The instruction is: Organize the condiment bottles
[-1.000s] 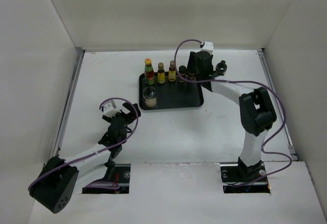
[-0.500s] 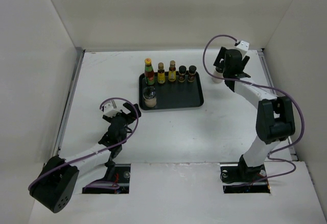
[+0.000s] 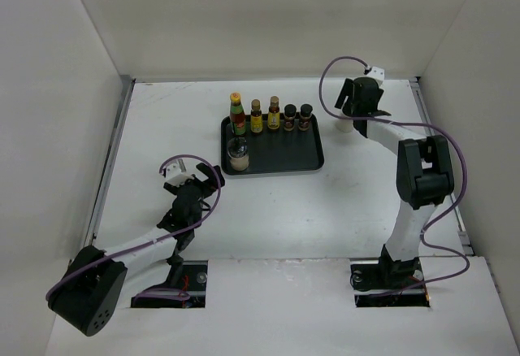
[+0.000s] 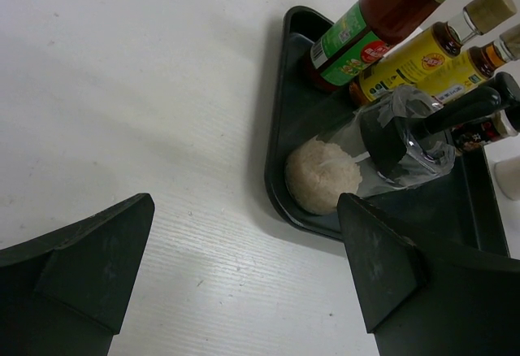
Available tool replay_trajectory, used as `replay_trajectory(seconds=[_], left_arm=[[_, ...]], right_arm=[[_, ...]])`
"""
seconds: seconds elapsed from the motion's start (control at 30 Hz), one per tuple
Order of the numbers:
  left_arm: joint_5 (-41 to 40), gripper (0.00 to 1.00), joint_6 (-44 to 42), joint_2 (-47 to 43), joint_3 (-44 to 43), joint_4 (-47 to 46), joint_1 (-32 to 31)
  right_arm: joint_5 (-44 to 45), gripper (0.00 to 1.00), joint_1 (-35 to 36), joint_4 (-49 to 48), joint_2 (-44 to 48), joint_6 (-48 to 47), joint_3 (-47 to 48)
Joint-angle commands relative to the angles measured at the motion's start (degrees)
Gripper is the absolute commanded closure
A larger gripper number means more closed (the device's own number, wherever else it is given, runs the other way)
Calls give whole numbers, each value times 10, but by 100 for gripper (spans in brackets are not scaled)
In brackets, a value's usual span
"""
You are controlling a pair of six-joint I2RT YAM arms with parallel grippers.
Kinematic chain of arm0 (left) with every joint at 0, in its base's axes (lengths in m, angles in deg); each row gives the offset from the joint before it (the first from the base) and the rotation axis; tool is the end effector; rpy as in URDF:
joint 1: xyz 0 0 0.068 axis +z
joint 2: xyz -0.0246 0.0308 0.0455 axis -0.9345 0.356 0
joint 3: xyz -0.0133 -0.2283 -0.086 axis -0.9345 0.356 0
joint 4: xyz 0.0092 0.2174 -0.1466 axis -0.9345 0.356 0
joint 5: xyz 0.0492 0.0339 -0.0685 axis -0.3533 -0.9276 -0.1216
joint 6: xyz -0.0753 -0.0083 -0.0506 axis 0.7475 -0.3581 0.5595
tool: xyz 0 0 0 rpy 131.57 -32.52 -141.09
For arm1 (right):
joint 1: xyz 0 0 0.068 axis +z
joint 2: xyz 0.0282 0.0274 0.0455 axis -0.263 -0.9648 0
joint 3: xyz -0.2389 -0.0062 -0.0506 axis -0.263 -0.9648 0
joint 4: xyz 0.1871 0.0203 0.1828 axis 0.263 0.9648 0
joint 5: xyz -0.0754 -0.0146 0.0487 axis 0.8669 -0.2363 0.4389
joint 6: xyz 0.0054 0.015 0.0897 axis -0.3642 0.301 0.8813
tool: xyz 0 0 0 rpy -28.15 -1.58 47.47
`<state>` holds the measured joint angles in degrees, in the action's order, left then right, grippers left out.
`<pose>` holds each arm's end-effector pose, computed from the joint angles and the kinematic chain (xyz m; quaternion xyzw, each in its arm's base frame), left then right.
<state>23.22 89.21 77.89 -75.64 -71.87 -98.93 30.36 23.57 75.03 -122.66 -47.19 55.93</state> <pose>0.2211 -0.0761 0.1210 -0.2418 0.7343 -0.1623 0.6131 0.4731 0.0421 0.1792 0.1567 0.8249 -0.0189 0.5428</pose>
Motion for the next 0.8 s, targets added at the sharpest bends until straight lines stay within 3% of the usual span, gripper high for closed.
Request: replay_trajectory(seconds=[0.0, 0.13, 0.33, 0.77], left_arm=[[5, 0, 4, -7, -21, -27, 4], [6, 0, 4, 8, -25, -29, 0], [7, 0, 4, 3, -23, -29, 1], [1, 0, 4, -8, -18, -29, 4]], right_arm=[[-11, 17, -2, -17, 12, 8, -12], [-13, 17, -1, -14, 22, 13, -36], [9, 50, -1, -19, 42, 18, -54], [64, 51, 128, -57, 188, -17, -135]])
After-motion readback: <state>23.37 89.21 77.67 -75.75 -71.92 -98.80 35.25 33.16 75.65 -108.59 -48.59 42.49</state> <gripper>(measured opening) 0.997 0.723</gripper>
